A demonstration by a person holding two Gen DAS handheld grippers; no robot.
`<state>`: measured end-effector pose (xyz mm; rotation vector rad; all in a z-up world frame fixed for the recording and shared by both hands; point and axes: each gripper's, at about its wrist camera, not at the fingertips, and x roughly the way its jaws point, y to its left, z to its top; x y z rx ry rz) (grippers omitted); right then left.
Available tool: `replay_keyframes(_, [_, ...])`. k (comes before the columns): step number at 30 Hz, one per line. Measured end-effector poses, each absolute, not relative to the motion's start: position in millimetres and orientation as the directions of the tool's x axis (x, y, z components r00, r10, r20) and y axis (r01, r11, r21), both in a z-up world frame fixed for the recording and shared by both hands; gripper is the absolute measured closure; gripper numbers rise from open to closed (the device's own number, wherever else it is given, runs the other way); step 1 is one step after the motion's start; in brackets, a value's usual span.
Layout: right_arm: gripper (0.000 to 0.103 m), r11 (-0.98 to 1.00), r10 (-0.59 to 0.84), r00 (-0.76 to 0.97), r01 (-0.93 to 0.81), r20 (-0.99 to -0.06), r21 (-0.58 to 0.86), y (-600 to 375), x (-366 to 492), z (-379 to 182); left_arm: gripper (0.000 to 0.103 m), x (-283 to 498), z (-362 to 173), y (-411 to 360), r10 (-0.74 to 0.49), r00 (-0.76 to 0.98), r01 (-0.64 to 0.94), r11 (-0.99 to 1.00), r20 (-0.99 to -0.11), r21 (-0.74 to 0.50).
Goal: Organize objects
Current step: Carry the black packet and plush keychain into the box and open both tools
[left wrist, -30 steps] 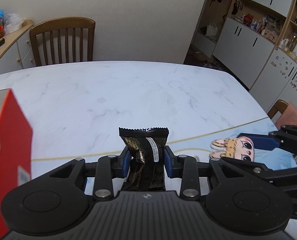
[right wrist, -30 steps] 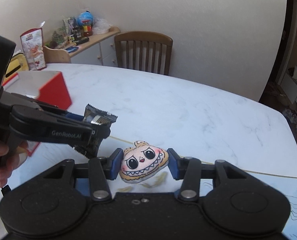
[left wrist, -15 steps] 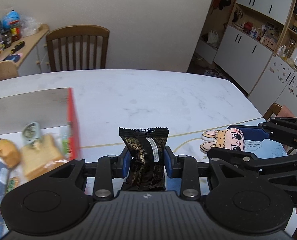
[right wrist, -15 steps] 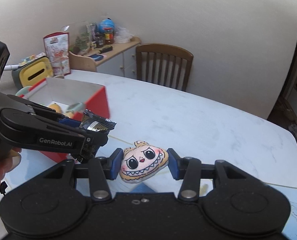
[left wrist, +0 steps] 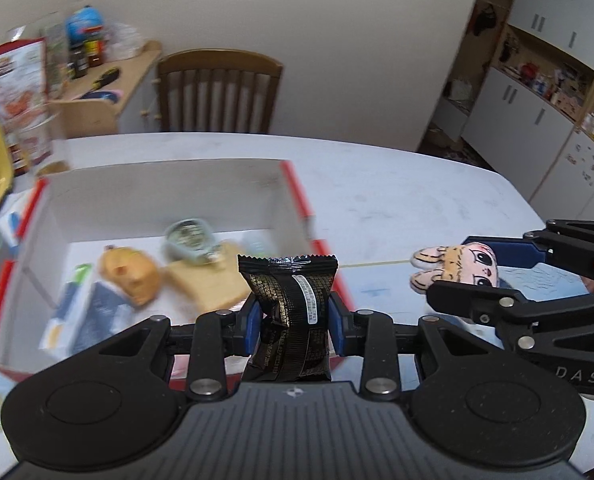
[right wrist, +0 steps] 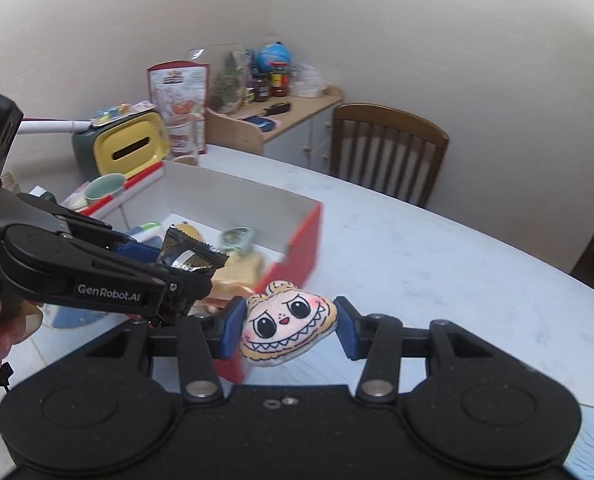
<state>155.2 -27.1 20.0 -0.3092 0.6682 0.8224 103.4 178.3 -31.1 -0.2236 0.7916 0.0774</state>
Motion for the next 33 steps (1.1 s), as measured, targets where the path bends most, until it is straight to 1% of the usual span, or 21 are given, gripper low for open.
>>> replay_keyframes(7, [0.056, 0.623, 0.574, 0.473, -0.782, -0.668, -0.019, 16.0, 154.1, 13.3, 0.07, 89.0, -33.2, 229.2, 0.055, 0.695, -0.216, 0.967, -0.717, -0.136])
replay_keyframes(10, [0.056, 0.612, 0.572, 0.462, -0.791, -0.677, -0.023, 32.8, 157.4, 9.8, 0.07, 90.3, -36.0, 247.2, 0.063, 0.681, -0.225, 0.966, -0.729, -0.127])
replay_keyframes(14, [0.056, 0.604, 0.56, 0.464, -0.796, -0.686, -0.045, 55.3, 161.8, 2.2, 0.07, 97.6, -41.9, 263.8, 0.102, 0.662, -0.237, 0.968, -0.742, -0.079])
replay_keyframes(21, [0.056, 0.602, 0.533, 0.461, -0.796, -0.71, -0.065, 86.0, 175.8, -16.0, 0.07, 116.3, -64.6, 281.1, 0.102, 0.623, -0.243, 0.968, -0.776, -0.068])
replay_keyframes(25, [0.056, 0.612, 0.523, 0.458, -0.789, -0.719, -0.057, 97.8, 185.0, -25.2, 0.07, 127.5, -74.7, 280.6, 0.041, 0.597, -0.2, 0.975, -0.801, -0.099])
replay_keyframes(33, [0.056, 0.598, 0.493, 0.441, -0.798, -0.75, -0.076, 116.2, 196.4, -43.7, 0.07, 143.1, -98.7, 273.8, 0.012, 0.538, -0.142, 0.987, -0.843, -0.077])
